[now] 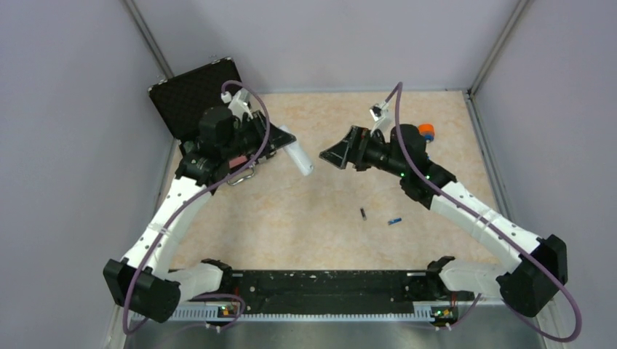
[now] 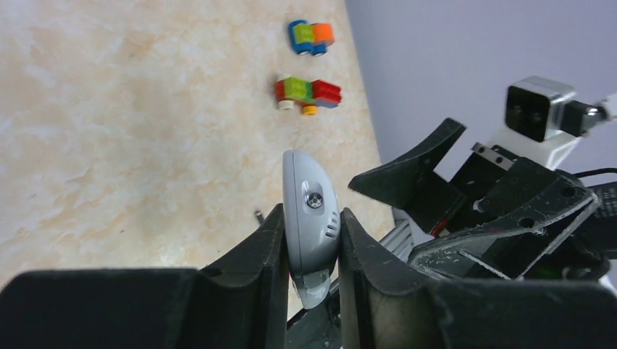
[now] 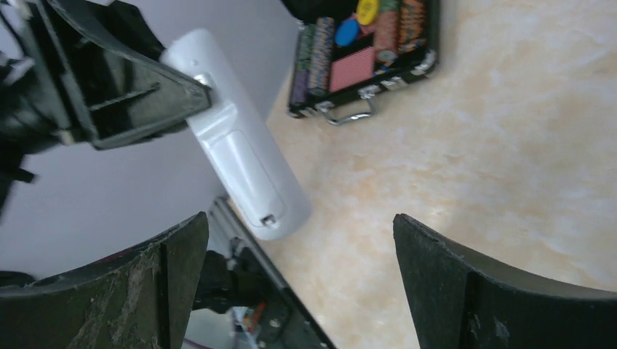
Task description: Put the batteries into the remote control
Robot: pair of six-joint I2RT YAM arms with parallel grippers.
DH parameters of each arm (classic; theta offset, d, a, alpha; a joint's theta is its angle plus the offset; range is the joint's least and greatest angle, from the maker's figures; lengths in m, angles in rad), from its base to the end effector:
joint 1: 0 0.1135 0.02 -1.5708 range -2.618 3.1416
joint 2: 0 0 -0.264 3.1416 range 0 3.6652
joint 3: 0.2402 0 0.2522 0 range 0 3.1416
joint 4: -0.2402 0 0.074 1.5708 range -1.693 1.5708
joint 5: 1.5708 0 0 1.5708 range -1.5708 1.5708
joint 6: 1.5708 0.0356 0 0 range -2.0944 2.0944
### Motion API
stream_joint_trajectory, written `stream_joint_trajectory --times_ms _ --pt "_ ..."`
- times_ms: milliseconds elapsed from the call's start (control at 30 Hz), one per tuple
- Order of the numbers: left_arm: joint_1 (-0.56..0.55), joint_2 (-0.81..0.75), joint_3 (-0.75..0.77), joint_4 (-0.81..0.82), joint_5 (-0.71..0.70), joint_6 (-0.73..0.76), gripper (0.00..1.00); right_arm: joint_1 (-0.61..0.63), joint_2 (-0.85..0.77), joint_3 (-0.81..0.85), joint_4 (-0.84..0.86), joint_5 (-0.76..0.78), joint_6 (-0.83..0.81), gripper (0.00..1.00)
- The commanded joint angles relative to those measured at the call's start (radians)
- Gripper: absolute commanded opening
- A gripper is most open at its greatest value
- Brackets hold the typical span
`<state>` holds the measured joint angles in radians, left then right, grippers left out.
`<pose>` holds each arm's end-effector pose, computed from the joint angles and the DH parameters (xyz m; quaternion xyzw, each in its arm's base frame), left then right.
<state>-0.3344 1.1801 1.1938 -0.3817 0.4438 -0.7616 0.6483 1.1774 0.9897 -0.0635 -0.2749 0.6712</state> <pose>0.2431 -0.1006 0.3828 -0.0488 0.8124 -0.4424 0.3766 0.2138 0.1741 0.3437 -0.0750 0.7836 0.4577 0.4134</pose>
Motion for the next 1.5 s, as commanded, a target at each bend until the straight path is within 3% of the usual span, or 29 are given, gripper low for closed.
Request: stream_joint_trajectory --times_ms 0,100,167,400,800,900,1000,1133,1267,1367,1467 --pt "0.002 -0.079 -0.052 0.283 0.064 -0.132 0.0 -0.001 -0.018 -0.019 0.165 -0.103 0.324 0.94" --pt "0.002 -0.11 -0.112 0.435 0.065 -0.221 0.0 -0.001 0.003 -0.114 0.394 -0.134 0.587 0.95" --pt "0.001 -0.121 -0.13 0.482 0.06 -0.267 0.0 -0.001 0.02 -0.152 0.503 -0.149 0.672 0.95" --pt "0.0 -0.146 -0.192 0.585 0.056 -0.413 0.0 0.001 0.047 -0.09 0.566 -0.15 0.696 0.88" --pt "-0.003 -0.152 -0.232 0.622 0.028 -0.474 0.0 0.001 0.151 -0.046 0.754 -0.248 0.816 0.47" --pt "-0.002 -0.147 -0.235 0.616 0.045 -0.465 0.0 0.001 0.152 -0.039 0.741 -0.256 0.806 0.31" --pt "-0.001 -0.142 -0.215 0.574 0.067 -0.414 0.16 0.001 0.152 -0.018 0.676 -0.275 0.769 0.16" --pt "0.001 -0.111 -0.083 0.304 0.117 -0.227 0.43 -0.001 0.145 0.007 0.555 -0.301 0.696 0.0" --pt "0.01 -0.072 -0.002 0.135 0.191 -0.135 0.58 -0.002 0.13 0.006 0.511 -0.323 0.649 0.0" --pt "0.023 -0.059 -0.009 0.138 0.287 -0.165 0.6 -0.001 0.128 0.01 0.511 -0.351 0.631 0.0" --pt "0.041 -0.058 -0.012 0.15 0.361 -0.185 0.54 -0.006 0.125 0.016 0.498 -0.369 0.617 0.0"
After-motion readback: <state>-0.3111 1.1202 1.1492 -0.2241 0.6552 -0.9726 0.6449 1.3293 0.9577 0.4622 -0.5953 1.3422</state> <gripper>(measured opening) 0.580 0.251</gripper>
